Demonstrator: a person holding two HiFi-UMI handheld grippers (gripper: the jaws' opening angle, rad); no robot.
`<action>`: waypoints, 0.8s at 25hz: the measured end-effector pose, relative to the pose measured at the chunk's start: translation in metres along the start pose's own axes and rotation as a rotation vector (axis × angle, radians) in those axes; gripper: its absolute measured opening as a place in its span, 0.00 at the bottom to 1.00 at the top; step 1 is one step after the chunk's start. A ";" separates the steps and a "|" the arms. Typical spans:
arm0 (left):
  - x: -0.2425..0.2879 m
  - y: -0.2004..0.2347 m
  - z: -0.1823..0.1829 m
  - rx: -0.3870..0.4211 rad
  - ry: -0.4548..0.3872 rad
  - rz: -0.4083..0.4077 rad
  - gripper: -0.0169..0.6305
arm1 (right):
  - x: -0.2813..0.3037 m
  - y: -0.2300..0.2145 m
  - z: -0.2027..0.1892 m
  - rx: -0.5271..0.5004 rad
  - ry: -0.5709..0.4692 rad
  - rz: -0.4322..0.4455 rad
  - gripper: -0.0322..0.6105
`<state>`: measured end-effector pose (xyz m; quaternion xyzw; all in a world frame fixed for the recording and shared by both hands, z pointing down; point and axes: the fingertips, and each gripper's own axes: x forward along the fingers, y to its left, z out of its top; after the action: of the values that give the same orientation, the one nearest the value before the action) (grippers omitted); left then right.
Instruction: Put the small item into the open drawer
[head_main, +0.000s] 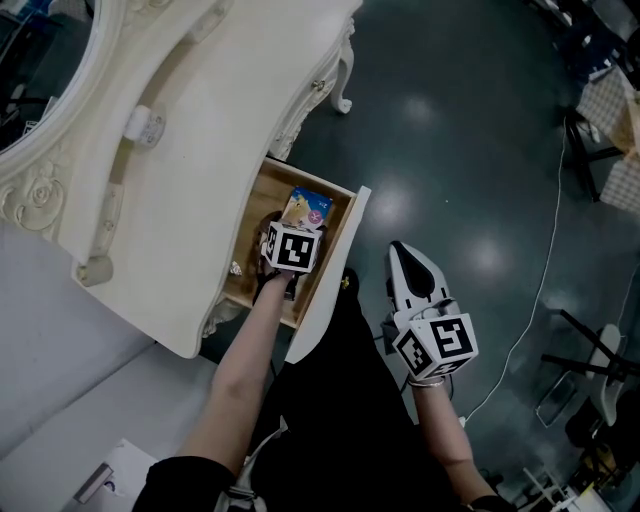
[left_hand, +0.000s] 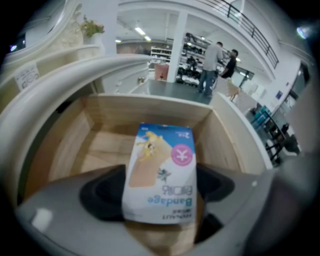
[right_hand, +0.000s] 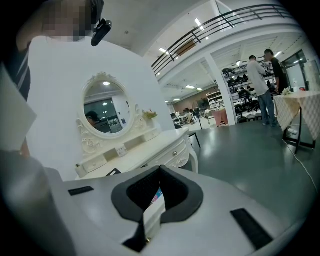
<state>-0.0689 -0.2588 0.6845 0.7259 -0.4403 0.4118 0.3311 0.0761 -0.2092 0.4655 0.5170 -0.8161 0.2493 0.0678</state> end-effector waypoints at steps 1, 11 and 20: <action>0.001 0.000 0.001 -0.002 0.002 -0.001 0.70 | 0.000 -0.001 0.000 0.000 0.000 -0.001 0.06; 0.015 0.000 -0.008 0.001 0.057 0.013 0.70 | -0.003 -0.004 -0.005 0.002 0.008 -0.009 0.06; 0.008 -0.004 -0.006 0.004 0.030 -0.001 0.71 | -0.006 -0.001 0.000 -0.006 -0.002 0.000 0.06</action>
<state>-0.0651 -0.2556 0.6942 0.7206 -0.4339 0.4233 0.3365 0.0796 -0.2047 0.4638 0.5170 -0.8169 0.2462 0.0687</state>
